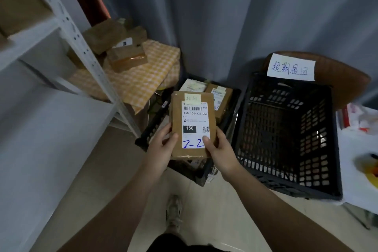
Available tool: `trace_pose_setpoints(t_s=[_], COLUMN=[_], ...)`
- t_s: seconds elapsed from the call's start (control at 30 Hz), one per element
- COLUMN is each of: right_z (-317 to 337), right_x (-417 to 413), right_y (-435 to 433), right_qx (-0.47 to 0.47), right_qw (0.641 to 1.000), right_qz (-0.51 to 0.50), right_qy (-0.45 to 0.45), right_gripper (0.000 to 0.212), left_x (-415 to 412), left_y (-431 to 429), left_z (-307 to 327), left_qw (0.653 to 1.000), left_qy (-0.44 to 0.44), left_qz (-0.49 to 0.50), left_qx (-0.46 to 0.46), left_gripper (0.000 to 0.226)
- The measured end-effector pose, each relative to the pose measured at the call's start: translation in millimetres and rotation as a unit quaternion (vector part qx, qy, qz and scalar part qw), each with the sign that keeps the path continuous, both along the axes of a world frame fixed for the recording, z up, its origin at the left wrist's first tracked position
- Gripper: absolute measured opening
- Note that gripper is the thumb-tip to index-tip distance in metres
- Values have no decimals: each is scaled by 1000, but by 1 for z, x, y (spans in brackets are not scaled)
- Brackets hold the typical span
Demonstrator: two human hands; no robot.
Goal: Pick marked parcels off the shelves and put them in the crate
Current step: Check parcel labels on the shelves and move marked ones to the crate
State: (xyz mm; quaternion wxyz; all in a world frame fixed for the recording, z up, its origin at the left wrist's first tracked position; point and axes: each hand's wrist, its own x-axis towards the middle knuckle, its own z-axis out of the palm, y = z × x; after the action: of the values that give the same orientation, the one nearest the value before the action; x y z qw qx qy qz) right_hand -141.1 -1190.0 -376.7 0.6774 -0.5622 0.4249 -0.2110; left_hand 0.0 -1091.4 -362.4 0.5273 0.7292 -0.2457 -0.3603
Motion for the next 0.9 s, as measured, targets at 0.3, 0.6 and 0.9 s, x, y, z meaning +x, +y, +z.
trace_pose_setpoints(t_s=[0.3,0.6,0.9], right_z=[13,-6,-78], right_x=[-3,-97,-149], right_y=[-78,-181,-294], right_qx=[-42,-66,-51], right_qw=[986,967,966], right_qz=[-163,-240,-205], right_qy=[-7,53,147], right_gripper=[38,41,47], left_x=[22,-62,-122], left_y=[-131,-257,-359], left_z=[7,-17,-77], left_qw=[989,967,930], left_qy=[-3,-57,-229], left_qz=[-150,-250,-269], left_qx=[-11,12,98], left_gripper=[45,49,44])
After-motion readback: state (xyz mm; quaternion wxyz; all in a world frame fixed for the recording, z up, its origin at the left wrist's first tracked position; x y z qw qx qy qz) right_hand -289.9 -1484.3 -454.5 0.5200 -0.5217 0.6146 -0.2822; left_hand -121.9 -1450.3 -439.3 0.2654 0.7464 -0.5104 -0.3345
